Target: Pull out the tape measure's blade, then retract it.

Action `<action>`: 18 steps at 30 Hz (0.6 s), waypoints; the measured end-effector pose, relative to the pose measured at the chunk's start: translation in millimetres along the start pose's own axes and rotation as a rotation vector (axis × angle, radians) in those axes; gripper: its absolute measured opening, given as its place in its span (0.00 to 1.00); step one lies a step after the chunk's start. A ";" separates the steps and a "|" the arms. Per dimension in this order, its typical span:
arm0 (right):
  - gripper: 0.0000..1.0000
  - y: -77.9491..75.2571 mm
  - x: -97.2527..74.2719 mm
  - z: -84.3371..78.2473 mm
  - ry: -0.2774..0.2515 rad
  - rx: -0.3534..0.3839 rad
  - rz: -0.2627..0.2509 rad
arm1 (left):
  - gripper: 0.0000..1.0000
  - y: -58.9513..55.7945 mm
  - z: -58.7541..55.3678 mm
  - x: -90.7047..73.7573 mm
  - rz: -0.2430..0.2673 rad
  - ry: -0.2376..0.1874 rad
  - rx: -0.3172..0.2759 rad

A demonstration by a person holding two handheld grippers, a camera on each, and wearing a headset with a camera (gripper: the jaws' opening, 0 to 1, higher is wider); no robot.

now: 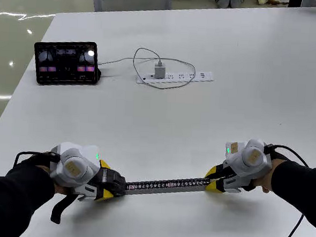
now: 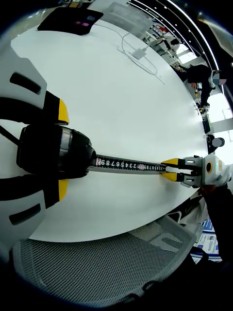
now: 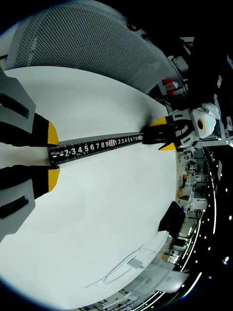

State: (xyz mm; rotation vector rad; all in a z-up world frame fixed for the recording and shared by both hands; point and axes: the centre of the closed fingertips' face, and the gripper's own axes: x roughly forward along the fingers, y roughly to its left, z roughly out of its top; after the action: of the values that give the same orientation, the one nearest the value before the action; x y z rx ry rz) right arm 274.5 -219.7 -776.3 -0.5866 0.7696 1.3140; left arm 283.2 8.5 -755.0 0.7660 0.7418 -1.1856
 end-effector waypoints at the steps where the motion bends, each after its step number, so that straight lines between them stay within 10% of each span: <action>1: 0.10 -0.3 -0.3 -0.3 0.000 0.001 0.000 | 0.34 0.0 0.0 -0.1 0.000 0.000 0.000; 18: 0.10 -3.7 -4.6 -6.6 -0.003 0.016 -0.009 | 0.34 0.5 -0.6 -0.9 0.002 0.000 -0.001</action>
State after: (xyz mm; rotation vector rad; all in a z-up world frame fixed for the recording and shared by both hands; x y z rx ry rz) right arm 276.7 -228.3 -777.0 -0.5745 0.7737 1.2988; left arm 283.4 9.6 -754.5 0.7658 0.7412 -1.1831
